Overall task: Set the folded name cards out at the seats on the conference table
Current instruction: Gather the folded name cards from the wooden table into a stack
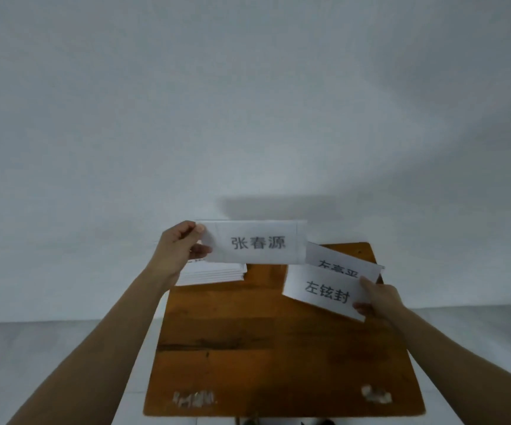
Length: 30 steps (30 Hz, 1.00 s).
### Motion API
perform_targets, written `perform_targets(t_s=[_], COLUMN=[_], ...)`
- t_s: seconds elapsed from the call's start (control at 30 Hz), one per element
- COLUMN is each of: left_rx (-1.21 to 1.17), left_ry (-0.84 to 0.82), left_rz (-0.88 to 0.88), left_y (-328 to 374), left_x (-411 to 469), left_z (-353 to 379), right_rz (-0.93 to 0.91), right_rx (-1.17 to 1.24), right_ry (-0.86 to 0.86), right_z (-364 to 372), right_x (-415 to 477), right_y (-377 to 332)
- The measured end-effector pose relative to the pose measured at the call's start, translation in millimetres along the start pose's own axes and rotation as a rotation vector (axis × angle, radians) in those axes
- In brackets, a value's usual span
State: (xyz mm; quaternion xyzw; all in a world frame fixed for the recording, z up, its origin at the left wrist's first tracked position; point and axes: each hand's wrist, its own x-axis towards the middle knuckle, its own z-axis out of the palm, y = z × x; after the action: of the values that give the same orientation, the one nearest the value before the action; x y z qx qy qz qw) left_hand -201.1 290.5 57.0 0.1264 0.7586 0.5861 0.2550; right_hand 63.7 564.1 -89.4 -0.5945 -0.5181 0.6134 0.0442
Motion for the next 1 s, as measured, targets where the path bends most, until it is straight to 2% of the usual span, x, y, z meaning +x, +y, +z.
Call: perform_targets(t_s=[0.13,0.3,0.53,0.6,0.7,0.73,0.87,1.0], left_rx=[-0.01,0.023,0.123,0.288,0.693,0.746,0.665,0.552], left_ry=[0.094,0.174,0.181,0.215,0.331,0.356,0.352,0.195], left_rz=[-0.001,-0.087,-0.192,-0.143,-0.004,0.023,0.02,-0.031], left_y=[-2,-33,-74,-81,-85,-85,-88,-94], left_x=[22,43,63,68,71,69,65,63], left_z=[-41,-84,-110,-109,-107,-101,-97,-102], right_rz=[-0.031,-0.08,-0.161,-0.18,-0.255,-0.28,-0.365,-0.406], right_rx=[-0.028,-0.067,0.143,0.201,0.182,0.182,0.168,0.064], right_ry=[0.042,0.085,0.106,0.081,0.034,0.005,-0.097,-0.129], right_z=[11,23,43,53,83,92,150,214], right_x=[-11,-22,-47,-55,-67,-73,-97,-107], right_y=[-6,-13,-46,-65,-93,-101,-131,-144])
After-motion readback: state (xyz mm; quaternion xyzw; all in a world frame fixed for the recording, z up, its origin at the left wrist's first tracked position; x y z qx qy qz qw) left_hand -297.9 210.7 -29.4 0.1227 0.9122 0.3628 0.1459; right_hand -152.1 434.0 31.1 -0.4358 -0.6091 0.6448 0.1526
